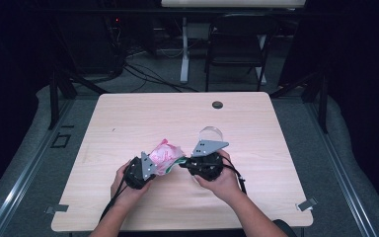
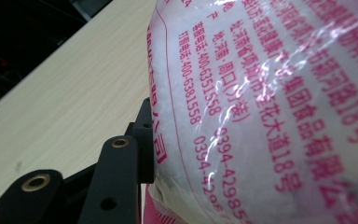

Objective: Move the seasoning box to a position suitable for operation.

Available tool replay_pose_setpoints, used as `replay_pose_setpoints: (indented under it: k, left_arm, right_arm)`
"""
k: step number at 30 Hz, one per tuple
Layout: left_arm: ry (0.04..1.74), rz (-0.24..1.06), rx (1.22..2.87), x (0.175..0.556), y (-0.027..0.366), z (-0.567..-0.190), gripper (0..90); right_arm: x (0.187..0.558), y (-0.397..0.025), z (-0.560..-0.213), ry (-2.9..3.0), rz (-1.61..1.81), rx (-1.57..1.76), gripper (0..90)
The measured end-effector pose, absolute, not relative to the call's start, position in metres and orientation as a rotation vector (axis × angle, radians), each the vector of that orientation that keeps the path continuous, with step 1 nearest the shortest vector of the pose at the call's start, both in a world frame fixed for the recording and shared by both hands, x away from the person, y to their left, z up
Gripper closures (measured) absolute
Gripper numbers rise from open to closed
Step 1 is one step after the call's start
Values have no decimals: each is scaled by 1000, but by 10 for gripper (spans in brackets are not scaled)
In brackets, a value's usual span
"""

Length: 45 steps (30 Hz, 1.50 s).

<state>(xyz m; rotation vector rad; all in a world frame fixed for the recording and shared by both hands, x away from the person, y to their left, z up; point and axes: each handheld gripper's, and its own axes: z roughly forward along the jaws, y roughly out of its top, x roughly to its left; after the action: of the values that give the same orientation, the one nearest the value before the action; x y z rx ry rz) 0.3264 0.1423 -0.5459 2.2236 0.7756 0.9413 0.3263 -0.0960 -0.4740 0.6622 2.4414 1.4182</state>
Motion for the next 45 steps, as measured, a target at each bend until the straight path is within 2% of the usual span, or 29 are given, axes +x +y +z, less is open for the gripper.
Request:
replay_pose_setpoints:
  k: [1, 14, 19, 21, 25, 28, 37, 45]
  left_arm:
    - [769, 946, 2227, 327, 140, -545, 611]
    - [764, 918, 2230, 335, 132, -545, 613]
    - [782, 912, 2207, 338, 133, -541, 613]
    - [783, 911, 2205, 340, 135, -540, 613]
    - [796, 915, 2191, 341, 136, -537, 613]
    - [800, 922, 2179, 342, 138, -535, 613]
    - [804, 914, 2175, 344, 139, -533, 613]
    - [810, 912, 2185, 343, 138, -534, 614]
  right_arm:
    - [324, -98, -474, 2428, 1426, 663, 809]
    - [319, -115, -470, 2388, 1372, 690, 674]
    - [320, -125, -466, 2384, 1381, 715, 602]
    - [321, -127, -465, 2406, 1367, 713, 546]
    - [323, -129, -463, 2418, 1305, 708, 513]
    - [325, -129, -456, 2454, 1290, 685, 543]
    - [337, -120, -429, 2500, 1221, 546, 531]
    - [335, -114, -426, 2484, 1220, 428, 531]
